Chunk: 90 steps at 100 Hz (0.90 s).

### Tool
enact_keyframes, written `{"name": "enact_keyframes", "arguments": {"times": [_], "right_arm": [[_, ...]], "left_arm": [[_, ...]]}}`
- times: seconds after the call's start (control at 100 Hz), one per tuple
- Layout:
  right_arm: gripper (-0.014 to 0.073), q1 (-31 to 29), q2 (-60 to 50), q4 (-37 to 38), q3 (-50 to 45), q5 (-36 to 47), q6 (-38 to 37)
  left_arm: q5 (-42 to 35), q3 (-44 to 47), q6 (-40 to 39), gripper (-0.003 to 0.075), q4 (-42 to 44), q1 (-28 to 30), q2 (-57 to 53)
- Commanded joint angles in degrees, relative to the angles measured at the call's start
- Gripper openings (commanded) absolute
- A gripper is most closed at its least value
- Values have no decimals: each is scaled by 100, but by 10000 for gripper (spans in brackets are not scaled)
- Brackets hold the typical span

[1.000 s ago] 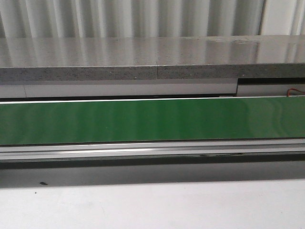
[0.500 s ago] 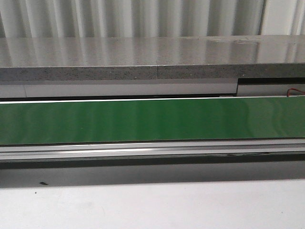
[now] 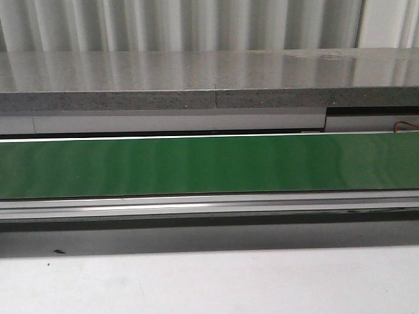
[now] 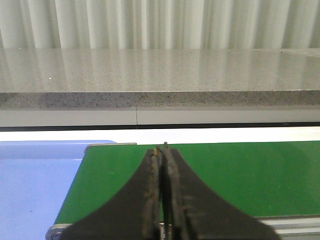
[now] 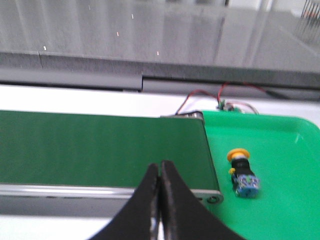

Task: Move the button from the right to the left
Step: 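Move the right gripper toward the yellow push button on the green tray, then close the right gripper around the yellow button's blue base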

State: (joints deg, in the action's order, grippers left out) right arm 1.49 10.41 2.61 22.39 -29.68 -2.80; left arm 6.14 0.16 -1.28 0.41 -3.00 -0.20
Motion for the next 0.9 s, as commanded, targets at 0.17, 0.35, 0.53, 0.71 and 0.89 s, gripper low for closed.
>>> {"name": "enact_keyframes", "arguments": {"times": [0.17, 0.35, 0.53, 0.71, 0.89], "right_arm": [[-68, -10, 1587, -148, 1229, -439, -4], [-68, -10, 2591, -141, 1618, -919, -4], [-63, -10, 3414, -151, 1835, -1130, -4], [179, -10, 4248, -151, 2180, -1429, -4], [596, -10, 4873, -151, 2550, -1663, -4]], "left_arm": [[-411, 225, -38, -20, -41, 0, -184], [-411, 225, -38, -20, -41, 0, -184], [-411, 225, -38, -20, -41, 0, -184], [-411, 225, -38, -20, -41, 0, -184], [-411, 225, -38, -20, -41, 0, -184]]}}
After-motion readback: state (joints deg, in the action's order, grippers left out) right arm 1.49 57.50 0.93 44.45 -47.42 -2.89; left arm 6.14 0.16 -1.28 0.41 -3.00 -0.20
